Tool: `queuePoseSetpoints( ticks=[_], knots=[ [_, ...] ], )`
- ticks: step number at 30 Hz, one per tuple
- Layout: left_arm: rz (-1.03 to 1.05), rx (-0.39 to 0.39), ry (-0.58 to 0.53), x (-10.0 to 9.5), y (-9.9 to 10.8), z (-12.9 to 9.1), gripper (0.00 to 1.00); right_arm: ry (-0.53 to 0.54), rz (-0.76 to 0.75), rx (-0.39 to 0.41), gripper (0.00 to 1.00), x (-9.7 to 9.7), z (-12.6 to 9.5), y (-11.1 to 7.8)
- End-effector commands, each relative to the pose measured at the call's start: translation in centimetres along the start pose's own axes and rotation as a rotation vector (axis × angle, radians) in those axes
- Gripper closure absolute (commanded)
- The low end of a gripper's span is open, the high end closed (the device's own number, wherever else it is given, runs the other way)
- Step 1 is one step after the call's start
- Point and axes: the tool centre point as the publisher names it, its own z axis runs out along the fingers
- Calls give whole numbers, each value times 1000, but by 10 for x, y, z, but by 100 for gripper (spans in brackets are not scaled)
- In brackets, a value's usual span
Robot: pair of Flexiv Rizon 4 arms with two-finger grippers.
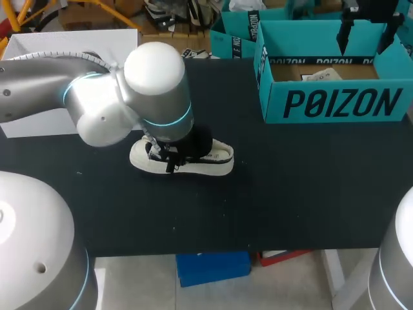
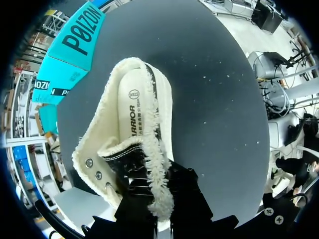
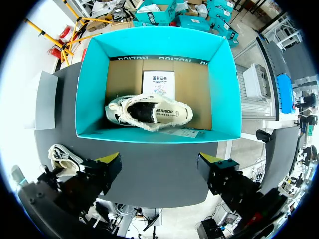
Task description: Take the shoe out of the shoebox, open the shoe tongue, remove and reinsert the insole, then place the shoe into the shoebox
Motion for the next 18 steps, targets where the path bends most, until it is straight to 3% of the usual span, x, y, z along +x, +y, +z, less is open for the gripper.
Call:
queuePoseSetpoints(
  ticks=[1, 18],
  knots=[
    [3, -8, 11, -3, -5, 19, 100, -1, 0, 2, 0, 0, 0, 1],
    [-1, -1, 45, -3, -5, 22, 100, -1, 0, 2, 0, 0, 0, 1]
  ],
)
